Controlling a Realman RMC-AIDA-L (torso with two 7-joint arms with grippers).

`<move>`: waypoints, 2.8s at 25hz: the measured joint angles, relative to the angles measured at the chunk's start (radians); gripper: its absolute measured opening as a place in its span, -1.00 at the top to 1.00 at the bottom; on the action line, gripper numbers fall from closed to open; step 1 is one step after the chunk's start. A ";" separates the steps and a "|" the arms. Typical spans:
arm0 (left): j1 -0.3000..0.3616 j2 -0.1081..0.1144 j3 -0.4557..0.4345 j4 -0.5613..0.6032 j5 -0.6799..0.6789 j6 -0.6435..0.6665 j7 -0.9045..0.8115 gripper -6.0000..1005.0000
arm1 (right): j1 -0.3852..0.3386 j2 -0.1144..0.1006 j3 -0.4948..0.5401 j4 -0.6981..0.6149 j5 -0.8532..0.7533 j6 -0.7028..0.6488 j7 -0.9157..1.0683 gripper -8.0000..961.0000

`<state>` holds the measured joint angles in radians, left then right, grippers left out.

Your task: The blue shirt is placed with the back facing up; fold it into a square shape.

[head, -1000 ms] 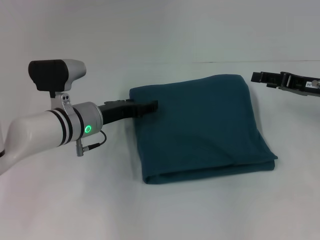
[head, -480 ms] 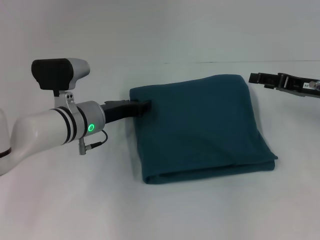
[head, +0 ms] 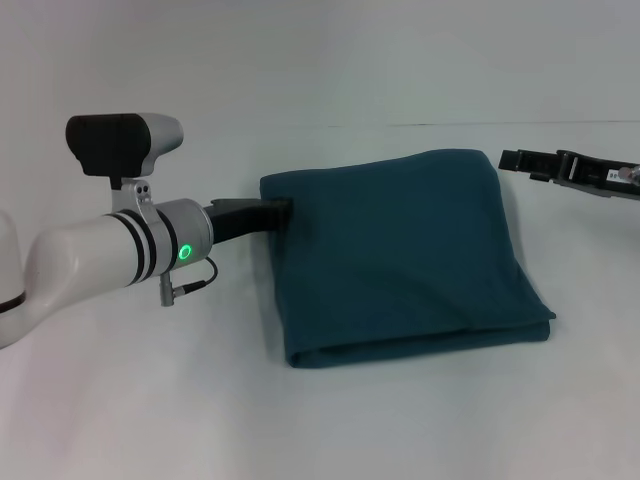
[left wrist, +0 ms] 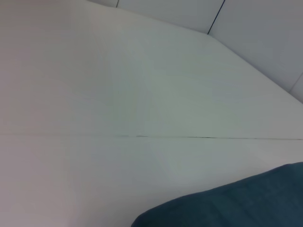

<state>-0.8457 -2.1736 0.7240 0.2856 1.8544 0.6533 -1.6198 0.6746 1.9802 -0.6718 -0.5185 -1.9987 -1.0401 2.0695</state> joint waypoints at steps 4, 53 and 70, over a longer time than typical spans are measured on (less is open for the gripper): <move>-0.004 0.001 0.000 0.000 0.000 0.000 0.000 0.82 | -0.002 0.001 0.000 0.000 0.000 0.010 0.000 -0.47; 0.008 0.006 0.038 0.023 0.009 0.000 -0.051 -0.40 | -0.003 0.012 -0.002 0.002 0.000 0.032 -0.008 -0.47; -0.009 0.000 0.078 0.012 -0.001 -0.059 -0.042 -0.71 | -0.004 0.015 -0.002 0.002 0.002 0.034 -0.007 -0.46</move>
<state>-0.8550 -2.1732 0.8016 0.2980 1.8533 0.5943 -1.6618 0.6708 1.9956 -0.6734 -0.5169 -1.9967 -1.0061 2.0627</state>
